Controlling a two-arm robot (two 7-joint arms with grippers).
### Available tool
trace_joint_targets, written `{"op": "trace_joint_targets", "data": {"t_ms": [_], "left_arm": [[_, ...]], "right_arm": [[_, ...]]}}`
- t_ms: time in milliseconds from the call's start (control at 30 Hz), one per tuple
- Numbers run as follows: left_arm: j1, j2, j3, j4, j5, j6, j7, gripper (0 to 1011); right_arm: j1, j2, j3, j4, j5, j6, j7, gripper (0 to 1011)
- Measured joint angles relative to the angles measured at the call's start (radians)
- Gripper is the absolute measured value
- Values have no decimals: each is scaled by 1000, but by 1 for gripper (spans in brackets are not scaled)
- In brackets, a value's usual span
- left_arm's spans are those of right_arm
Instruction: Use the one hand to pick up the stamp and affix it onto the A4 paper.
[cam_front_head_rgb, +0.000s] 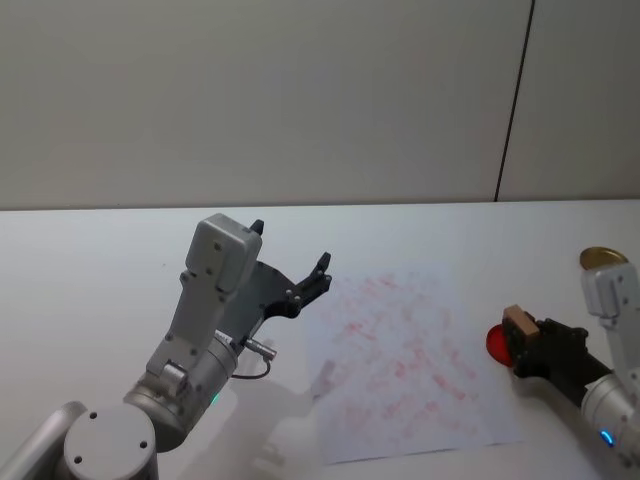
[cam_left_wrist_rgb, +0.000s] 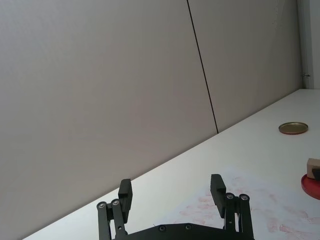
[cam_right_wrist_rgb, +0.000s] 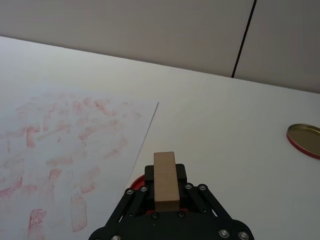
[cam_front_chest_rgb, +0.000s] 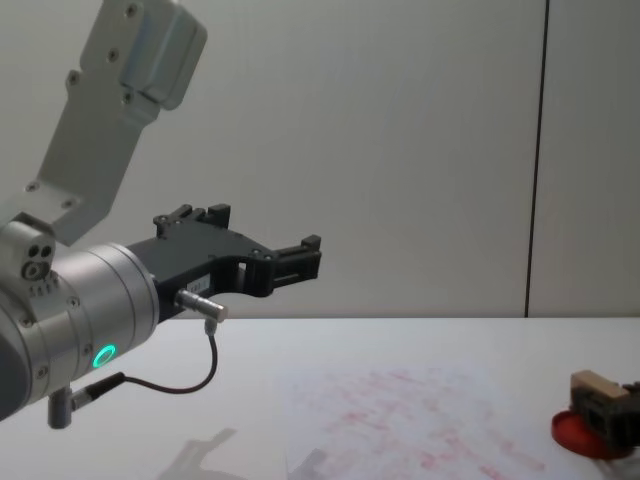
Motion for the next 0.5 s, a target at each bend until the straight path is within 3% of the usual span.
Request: {"op": "trace_joint_targets", "data": {"t_ms": [500], "left_arm": [[0, 0, 0, 0, 0, 0, 0, 993]], "right_arm": [[6, -21, -28, -56, -12, -31, 76, 220]]}}
